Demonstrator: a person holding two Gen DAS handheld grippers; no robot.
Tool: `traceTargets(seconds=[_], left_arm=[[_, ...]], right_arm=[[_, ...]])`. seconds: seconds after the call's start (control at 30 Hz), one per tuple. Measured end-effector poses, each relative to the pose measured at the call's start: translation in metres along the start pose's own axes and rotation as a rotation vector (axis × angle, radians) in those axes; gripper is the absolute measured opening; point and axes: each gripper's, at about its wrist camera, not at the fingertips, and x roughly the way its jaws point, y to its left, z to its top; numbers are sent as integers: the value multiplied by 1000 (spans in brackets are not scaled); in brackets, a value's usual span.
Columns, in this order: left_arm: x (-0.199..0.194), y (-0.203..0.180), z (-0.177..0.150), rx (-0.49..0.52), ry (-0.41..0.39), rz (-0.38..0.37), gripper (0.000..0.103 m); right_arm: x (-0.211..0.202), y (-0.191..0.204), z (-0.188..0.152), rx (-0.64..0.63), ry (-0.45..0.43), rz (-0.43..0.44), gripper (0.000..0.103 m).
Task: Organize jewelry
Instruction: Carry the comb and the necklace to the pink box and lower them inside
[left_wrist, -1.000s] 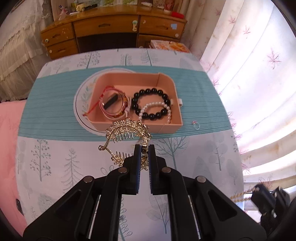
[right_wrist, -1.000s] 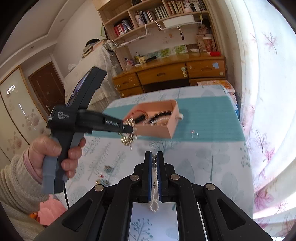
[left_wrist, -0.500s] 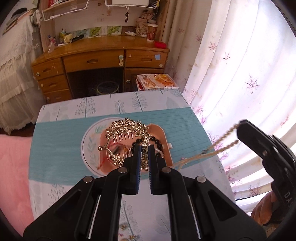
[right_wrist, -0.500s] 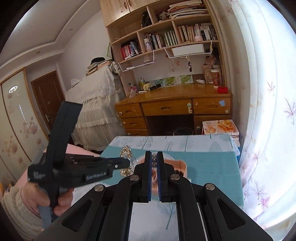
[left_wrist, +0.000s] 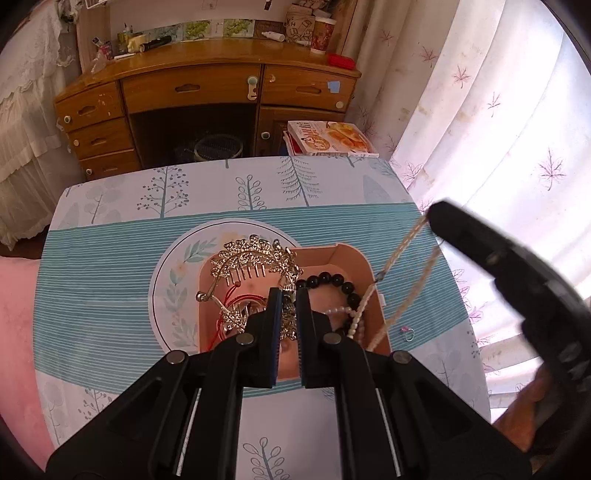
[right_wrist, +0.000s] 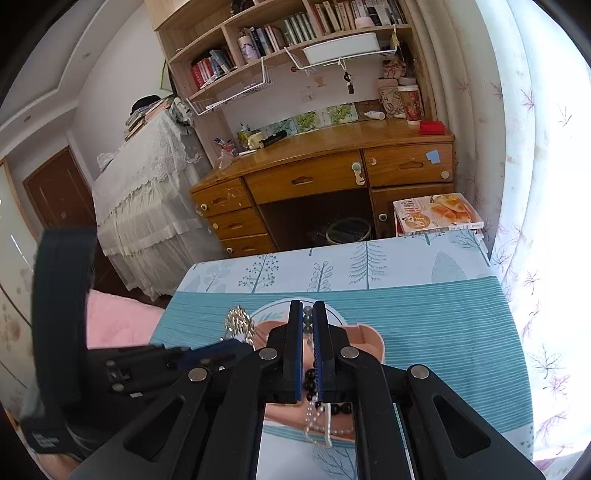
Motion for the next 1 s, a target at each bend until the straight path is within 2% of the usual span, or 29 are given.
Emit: traceTargets(seconds=[0.23,0.4,0.53,0.73,1.0], left_arm=[[27,8,1,-2,23,-14,5],[41,8,4,-24,25,-43,5],[52,5,4,-23,43,-50,5],[68,7,3,-46,75,-56,5],[76,2,1,-50,94,-65,5]], right_arm=[[-7,21,23,-84,-77,13,4],[-11,28,33,-65,-91,9,4],[3,18,28,-37,-51,-17,4],[35,-21,6,34,40,-28,4],[51,-39,-15,17,75,-7,4]])
